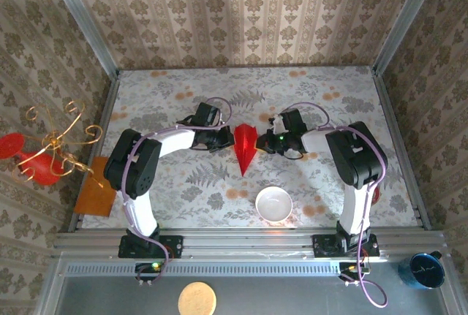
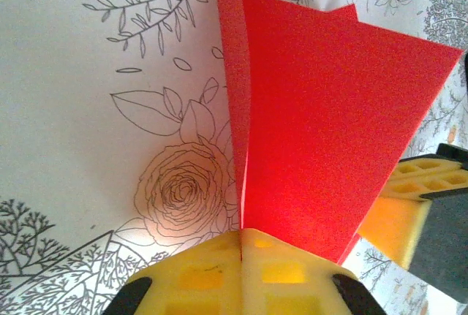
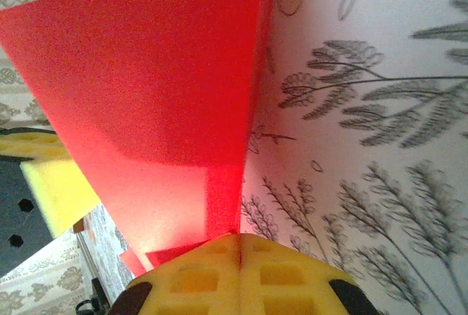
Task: Fold a paper plane with a square sheet of paper (pick it up from the middle)
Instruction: Move the paper plane to the top-center of the table.
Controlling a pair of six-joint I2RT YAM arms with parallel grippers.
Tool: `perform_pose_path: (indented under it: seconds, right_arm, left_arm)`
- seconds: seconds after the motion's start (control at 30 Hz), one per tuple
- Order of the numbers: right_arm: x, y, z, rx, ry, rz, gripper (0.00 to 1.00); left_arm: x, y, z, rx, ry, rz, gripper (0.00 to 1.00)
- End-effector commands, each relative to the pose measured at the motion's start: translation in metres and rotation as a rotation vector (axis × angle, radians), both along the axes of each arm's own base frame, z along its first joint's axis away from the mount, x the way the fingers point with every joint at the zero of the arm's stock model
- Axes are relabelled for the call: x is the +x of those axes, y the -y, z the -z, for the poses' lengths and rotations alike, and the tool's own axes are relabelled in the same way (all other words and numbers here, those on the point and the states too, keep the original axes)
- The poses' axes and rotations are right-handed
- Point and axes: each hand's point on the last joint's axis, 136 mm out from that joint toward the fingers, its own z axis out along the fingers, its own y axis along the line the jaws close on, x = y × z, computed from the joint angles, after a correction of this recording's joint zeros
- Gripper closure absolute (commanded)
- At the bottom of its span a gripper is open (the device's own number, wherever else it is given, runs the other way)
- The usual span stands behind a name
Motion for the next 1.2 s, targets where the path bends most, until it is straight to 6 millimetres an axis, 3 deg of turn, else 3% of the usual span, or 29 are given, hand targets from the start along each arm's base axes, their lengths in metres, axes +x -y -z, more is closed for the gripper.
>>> perform_pose_path:
  seconds: [0.0,0.13,0.37,0.5,0.6,0.7,0.83,1.17]
  right_arm:
    - [0.005,0.007,-0.020,0.016,0.048,0.013,0.98]
    - [0.005,0.015,-0.015,0.004,0.038,0.034,0.98]
    - [0.007,0.020,0.000,-0.032,0.003,0.057,0.97]
    - [0.006,0.022,0.007,-0.055,-0.030,0.057,0.94]
    - [0.007,0.024,-0.002,-0.075,-0.028,0.054,0.85]
    - [0.010,0.034,-0.024,-0.153,0.035,0.060,0.71]
    - [0.009,0.043,-0.046,-0.259,0.094,0.052,0.65]
    - [-0.024,-0.005,-0.035,-0.448,0.109,-0.062,0.57]
  left_arm:
    - [0.004,-0.013,-0.012,0.017,0.056,-0.036,0.95]
    - [0.007,-0.021,-0.014,0.001,0.083,-0.080,0.96]
    - [0.004,-0.020,0.007,-0.004,0.037,-0.095,0.95]
    - [0.005,-0.016,0.009,-0.024,0.029,-0.087,0.95]
    - [0.005,-0.014,0.009,-0.033,0.029,-0.077,0.95]
    - [0.005,-0.010,0.009,-0.045,0.028,-0.057,0.95]
    - [0.004,-0.006,0.010,-0.062,0.018,-0.039,0.95]
    - [0.001,-0.001,0.008,-0.094,0.009,-0.022,0.95]
